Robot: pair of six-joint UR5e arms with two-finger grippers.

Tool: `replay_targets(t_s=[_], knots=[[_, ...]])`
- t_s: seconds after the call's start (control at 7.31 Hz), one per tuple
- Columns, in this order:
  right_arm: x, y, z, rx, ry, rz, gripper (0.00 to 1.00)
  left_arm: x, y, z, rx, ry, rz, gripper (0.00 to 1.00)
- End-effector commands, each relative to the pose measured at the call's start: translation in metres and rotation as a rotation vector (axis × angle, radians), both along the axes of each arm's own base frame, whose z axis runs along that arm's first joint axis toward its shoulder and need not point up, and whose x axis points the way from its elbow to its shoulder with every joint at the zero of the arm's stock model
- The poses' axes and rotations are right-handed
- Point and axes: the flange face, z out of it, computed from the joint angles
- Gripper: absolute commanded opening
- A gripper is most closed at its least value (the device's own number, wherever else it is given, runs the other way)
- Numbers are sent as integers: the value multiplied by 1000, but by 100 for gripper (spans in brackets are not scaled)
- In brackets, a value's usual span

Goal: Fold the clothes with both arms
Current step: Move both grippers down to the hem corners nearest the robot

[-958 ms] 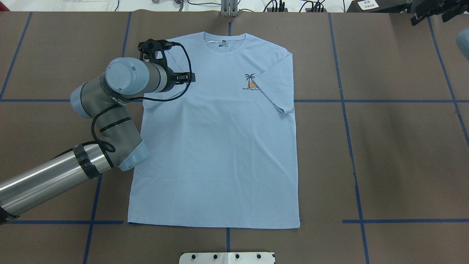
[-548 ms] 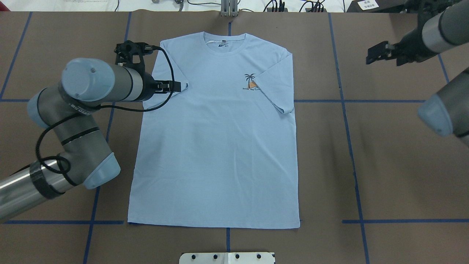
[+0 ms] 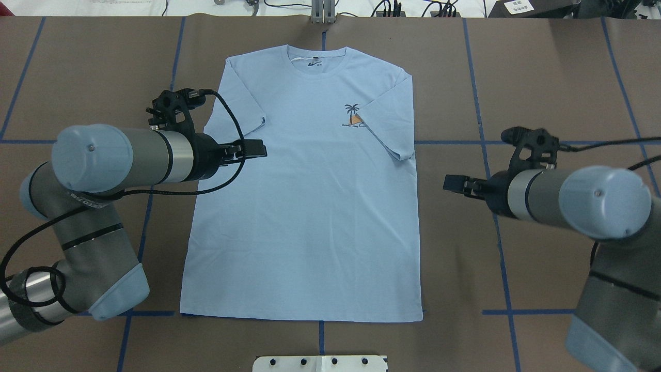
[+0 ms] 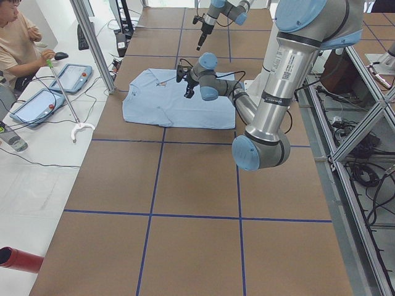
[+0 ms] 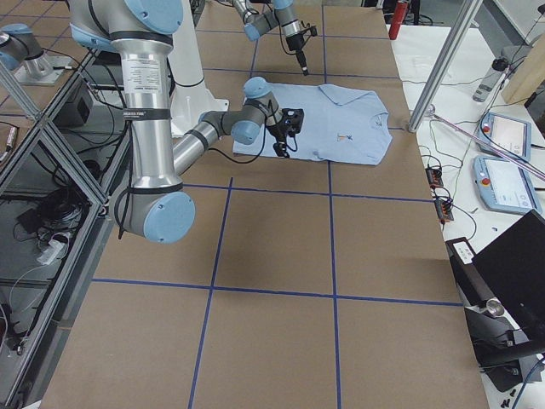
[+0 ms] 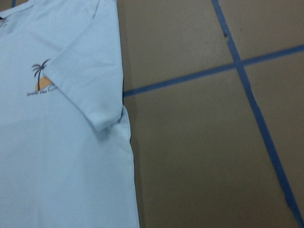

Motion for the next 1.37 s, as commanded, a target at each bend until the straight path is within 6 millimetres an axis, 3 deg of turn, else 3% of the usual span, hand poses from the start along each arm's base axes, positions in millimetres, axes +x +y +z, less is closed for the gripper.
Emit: replay_targets(t_s=[0.0,0.14,0.27,0.55,0.68,0.96,1.23], knots=[[-31,106,-2,-33,-50,43,99,-32,62,50,-41,-40,41,96],[-44,143,4,-13,-50,67,98,-38,104,81,-53,-100,72,96],[-49,158,1,-42,-76,71,92,-26,136,103,-57,-151,88,96],[-58,163,-2,-107,-62,115,83,-3,185,132,-176,-165,65,75],[-60,162,-4,-107,-59,119,83,6,206,143,-230,-171,63,70],[-62,162,-2,-103,-53,121,84,20,225,153,-280,-178,56,64],[-63,162,-1,-101,-52,122,84,22,227,151,-283,-173,60,59]])
